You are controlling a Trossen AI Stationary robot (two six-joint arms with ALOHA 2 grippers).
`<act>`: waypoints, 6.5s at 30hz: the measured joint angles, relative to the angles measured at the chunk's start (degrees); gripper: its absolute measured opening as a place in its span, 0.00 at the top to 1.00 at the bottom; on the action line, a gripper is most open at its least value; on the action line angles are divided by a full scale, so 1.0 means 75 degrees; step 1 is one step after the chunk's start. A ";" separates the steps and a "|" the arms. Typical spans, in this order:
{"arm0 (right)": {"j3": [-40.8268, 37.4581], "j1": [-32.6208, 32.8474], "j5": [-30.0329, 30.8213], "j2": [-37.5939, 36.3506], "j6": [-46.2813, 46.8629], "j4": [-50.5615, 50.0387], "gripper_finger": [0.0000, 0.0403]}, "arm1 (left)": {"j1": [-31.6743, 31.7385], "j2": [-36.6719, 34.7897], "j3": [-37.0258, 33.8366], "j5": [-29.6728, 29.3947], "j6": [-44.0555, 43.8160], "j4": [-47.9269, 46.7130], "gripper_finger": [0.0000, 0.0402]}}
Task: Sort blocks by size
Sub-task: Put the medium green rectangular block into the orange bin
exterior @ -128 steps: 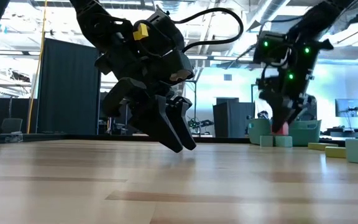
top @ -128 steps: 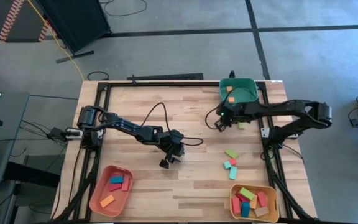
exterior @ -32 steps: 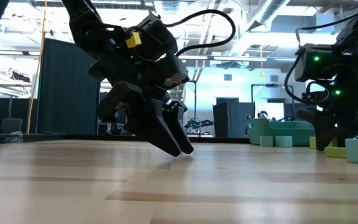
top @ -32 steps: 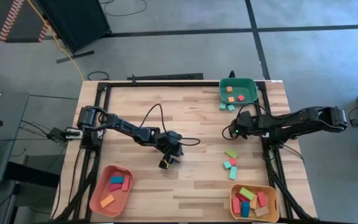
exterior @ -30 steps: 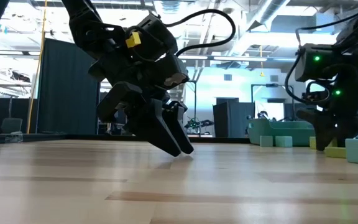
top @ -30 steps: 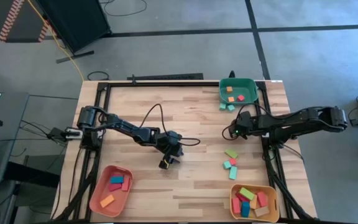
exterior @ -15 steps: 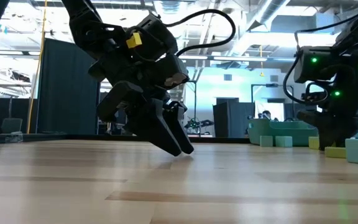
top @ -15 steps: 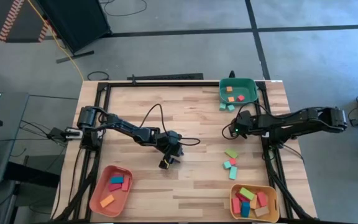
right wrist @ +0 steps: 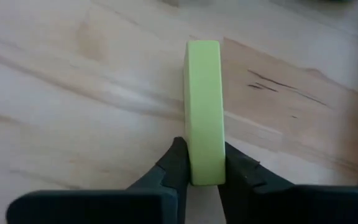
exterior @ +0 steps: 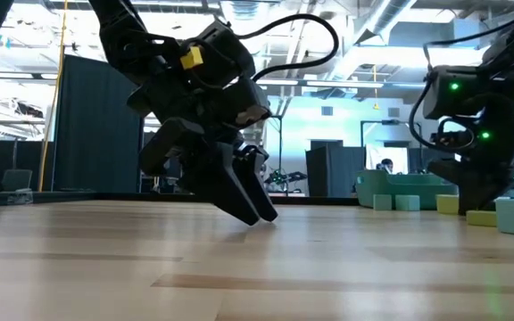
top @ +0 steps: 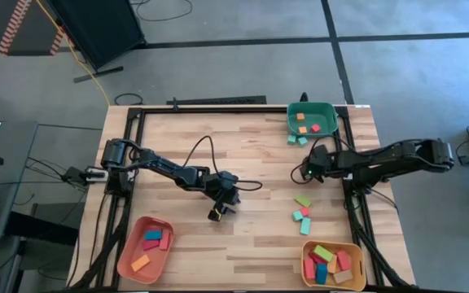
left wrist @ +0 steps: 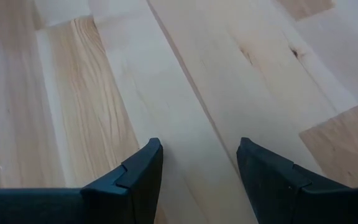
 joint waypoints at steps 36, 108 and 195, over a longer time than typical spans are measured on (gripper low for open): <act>0.2105 0.1931 -0.2206 0.3228 -0.3094 0.5872 0.78 | 0.0391 -0.1965 0.0000 -0.1081 0.0378 -0.2765 0.51; 0.4596 0.4708 -0.0356 0.3156 -0.3083 0.2628 0.42 | 0.0411 0.0123 0.0058 -0.0494 0.0124 0.0391 0.53; 0.4596 0.4760 -0.0347 0.2875 -0.2393 0.0595 0.42 | -0.4813 -0.6250 -0.0726 -0.3172 -0.4993 -0.8018 0.54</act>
